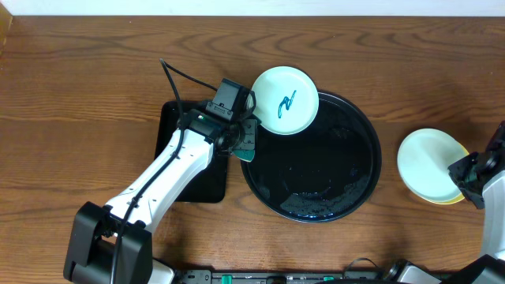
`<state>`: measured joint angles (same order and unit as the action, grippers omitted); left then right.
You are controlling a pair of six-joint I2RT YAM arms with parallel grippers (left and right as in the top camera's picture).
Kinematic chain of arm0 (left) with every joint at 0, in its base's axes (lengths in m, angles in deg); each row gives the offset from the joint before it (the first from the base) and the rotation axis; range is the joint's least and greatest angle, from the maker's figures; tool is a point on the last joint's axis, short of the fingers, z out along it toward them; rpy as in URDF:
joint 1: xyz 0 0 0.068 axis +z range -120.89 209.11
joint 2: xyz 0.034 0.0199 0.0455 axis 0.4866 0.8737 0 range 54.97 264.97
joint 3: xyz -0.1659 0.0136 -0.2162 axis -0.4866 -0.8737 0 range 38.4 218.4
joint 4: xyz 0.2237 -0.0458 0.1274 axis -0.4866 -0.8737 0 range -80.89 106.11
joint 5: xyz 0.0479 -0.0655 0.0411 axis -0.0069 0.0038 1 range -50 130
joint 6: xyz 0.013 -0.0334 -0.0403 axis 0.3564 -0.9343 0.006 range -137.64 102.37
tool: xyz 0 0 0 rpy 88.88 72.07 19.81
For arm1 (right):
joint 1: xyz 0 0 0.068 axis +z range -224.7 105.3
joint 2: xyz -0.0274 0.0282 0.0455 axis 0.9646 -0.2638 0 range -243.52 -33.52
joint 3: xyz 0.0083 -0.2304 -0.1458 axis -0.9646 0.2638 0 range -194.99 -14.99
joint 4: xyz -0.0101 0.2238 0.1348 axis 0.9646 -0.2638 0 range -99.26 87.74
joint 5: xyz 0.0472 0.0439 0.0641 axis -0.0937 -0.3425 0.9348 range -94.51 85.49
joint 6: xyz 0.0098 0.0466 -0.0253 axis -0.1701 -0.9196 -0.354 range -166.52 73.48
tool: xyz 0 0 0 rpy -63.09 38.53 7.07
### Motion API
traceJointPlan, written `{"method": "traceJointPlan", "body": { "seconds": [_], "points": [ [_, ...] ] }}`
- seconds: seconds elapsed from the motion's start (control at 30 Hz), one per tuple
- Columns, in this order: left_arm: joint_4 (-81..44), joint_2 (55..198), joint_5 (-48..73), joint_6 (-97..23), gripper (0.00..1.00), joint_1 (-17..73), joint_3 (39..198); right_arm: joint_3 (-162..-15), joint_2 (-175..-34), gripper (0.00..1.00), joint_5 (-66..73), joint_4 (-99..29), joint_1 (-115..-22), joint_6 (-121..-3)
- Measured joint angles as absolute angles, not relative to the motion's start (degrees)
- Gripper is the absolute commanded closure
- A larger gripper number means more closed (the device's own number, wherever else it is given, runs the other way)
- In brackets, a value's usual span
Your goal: Clean dirty plates on tray and stack at the side
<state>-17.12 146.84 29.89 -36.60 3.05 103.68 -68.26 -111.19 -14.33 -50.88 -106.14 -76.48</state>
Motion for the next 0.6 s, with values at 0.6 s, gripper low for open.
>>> {"method": "traceJointPlan", "body": {
  "seconds": [0.6],
  "points": [
    [-17.0, 146.8, 29.9, -36.6, 0.91, 3.0, 103.7, -68.3, -111.2, 0.63, 5.0, -44.5, -104.7, -66.6]
  ]
}}
